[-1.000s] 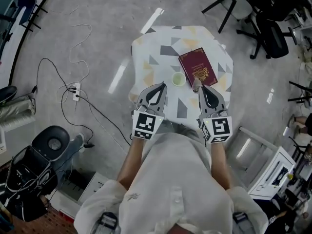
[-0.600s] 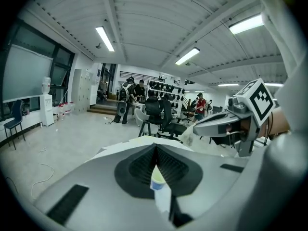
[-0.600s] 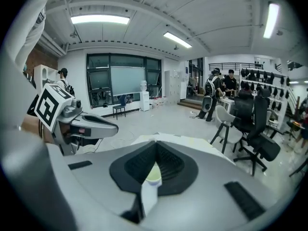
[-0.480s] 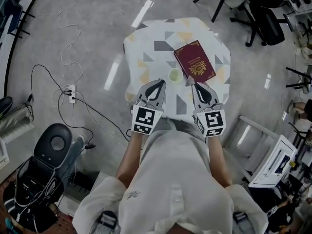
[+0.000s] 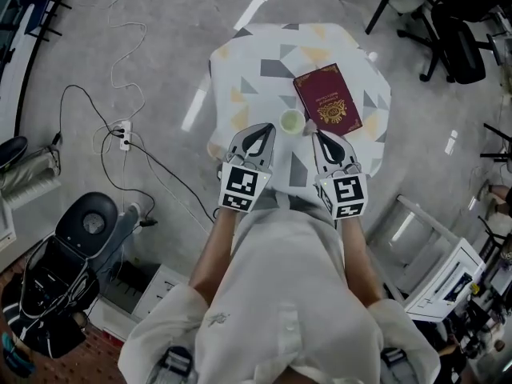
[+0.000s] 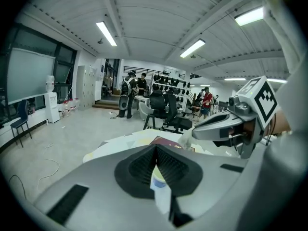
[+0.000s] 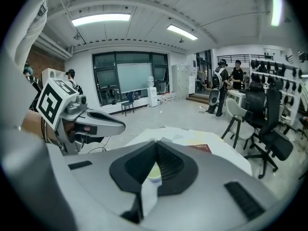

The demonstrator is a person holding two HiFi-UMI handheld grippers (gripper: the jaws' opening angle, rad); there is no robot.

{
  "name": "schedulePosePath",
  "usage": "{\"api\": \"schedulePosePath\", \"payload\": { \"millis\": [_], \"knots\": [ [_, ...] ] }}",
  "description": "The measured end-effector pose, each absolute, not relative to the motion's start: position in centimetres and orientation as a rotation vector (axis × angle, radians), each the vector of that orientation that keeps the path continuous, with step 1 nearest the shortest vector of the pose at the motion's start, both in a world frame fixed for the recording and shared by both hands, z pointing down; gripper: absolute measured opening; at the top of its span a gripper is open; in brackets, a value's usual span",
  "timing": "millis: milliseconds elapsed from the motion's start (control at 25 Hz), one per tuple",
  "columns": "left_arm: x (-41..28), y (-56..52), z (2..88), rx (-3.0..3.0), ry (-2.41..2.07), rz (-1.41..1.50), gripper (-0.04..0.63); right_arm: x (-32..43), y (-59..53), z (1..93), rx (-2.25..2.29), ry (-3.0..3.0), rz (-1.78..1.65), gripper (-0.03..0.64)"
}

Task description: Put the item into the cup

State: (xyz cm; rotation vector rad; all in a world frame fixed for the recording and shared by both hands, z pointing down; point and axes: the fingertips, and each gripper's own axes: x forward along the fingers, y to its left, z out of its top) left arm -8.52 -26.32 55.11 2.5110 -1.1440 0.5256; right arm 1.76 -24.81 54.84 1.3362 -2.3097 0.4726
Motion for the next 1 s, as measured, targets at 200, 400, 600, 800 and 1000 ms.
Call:
{"api": "schedulePosePath", "payload": {
  "millis": [200, 400, 600, 800, 1000],
  "knots": [
    [-8.2, -26.4, 56.3, 2.464, -1.166, 0.557, 0.014, 1.4, -25.6, 56.2, 1.262, -2.335, 0.501, 0.006],
    [-7.8, -26.5, 57.6, 2.430, -1.166, 0.577, 0.014, 0.9, -26.2, 57.8, 1.206, -2.339, 0.530, 0.006],
    [-7.7, -26.8, 58.9, 2.410, -1.162, 0.593, 0.014, 0.8, -26.7, 59.1, 1.180, -2.332, 0.553, 0.006],
    [-7.7, -26.8, 60.1, 2.390, -1.147, 0.607, 0.014, 0.6, -27.0, 60.5, 1.150, -2.314, 0.572, 0.006],
    [-7.8, -27.1, 61.1, 2.370, -1.144, 0.613, 0.014, 0.3, -27.1, 61.9, 1.103, -2.298, 0.588, 0.006]
  ]
}}
